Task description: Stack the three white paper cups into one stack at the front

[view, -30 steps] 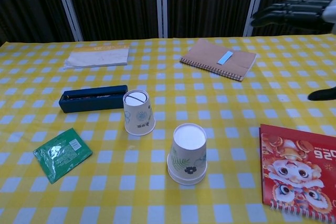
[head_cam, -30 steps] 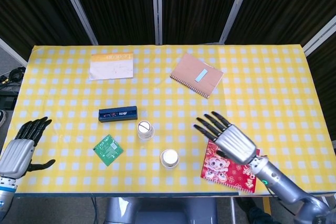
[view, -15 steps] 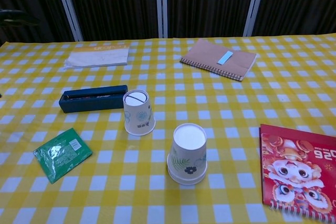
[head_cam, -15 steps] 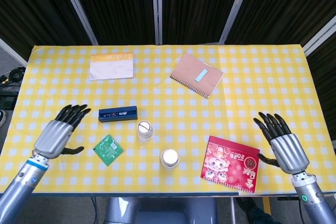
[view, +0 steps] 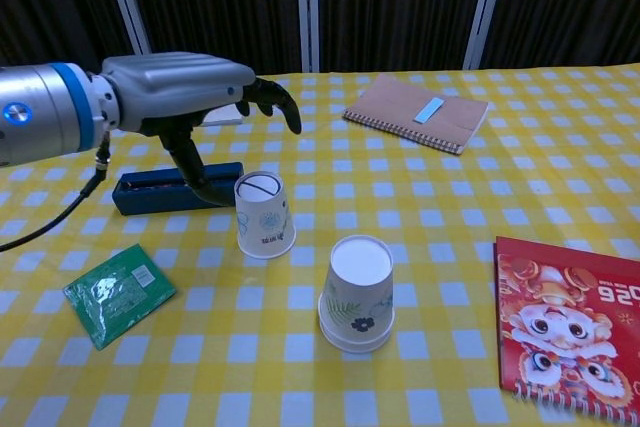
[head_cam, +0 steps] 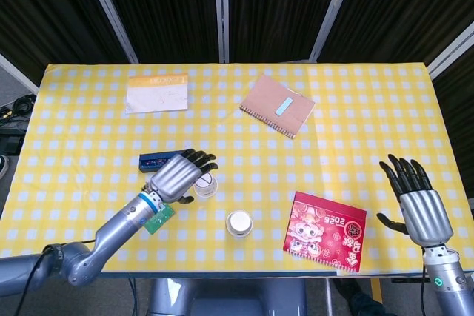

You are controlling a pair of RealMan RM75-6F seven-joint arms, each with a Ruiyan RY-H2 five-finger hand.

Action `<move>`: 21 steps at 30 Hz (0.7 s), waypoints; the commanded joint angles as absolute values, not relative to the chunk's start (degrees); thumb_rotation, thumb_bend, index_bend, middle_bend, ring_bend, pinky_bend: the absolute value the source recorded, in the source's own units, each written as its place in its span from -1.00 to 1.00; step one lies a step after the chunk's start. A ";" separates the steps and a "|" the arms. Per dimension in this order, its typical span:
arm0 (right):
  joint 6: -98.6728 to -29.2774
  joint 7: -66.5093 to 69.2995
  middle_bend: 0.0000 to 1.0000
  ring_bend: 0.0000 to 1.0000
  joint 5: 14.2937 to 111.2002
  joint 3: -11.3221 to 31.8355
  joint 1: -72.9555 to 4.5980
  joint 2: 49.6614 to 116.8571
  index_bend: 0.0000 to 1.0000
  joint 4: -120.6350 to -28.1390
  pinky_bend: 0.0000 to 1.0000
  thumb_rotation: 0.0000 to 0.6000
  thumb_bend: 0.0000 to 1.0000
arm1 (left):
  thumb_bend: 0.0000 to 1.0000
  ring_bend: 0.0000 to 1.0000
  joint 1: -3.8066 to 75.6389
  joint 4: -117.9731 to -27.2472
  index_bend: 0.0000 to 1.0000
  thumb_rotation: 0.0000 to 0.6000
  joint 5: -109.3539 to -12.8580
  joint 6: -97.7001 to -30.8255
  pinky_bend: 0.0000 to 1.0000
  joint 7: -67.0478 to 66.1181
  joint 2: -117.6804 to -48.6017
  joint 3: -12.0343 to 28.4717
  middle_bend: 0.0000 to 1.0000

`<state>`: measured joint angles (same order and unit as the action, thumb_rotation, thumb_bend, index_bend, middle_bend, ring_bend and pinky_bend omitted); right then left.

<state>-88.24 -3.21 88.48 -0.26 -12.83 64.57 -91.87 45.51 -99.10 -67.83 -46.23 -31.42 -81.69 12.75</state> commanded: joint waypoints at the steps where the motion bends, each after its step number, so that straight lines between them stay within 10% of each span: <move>1: -87.61 -2.36 -1.00 -1.00 88.03 0.30 -12.69 64.39 -1.00 -91.40 -1.00 1.00 -1.00 | -0.64 -0.64 49.10 -94.22 -0.53 1.00 -63.78 -45.75 -0.57 -35.15 -86.92 12.39 -0.71; 21: -84.98 1.21 -1.00 -1.00 87.77 2.10 -12.21 63.27 -1.00 -91.57 -1.00 1.00 -1.00 | -0.62 -0.03 54.09 -87.36 0.09 1.00 -53.90 -48.64 -0.06 -40.84 -92.48 9.14 -0.10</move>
<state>-84.93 1.20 87.72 2.04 -12.25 63.27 -91.55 54.05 -87.46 -53.99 -48.53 -41.02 -92.42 9.24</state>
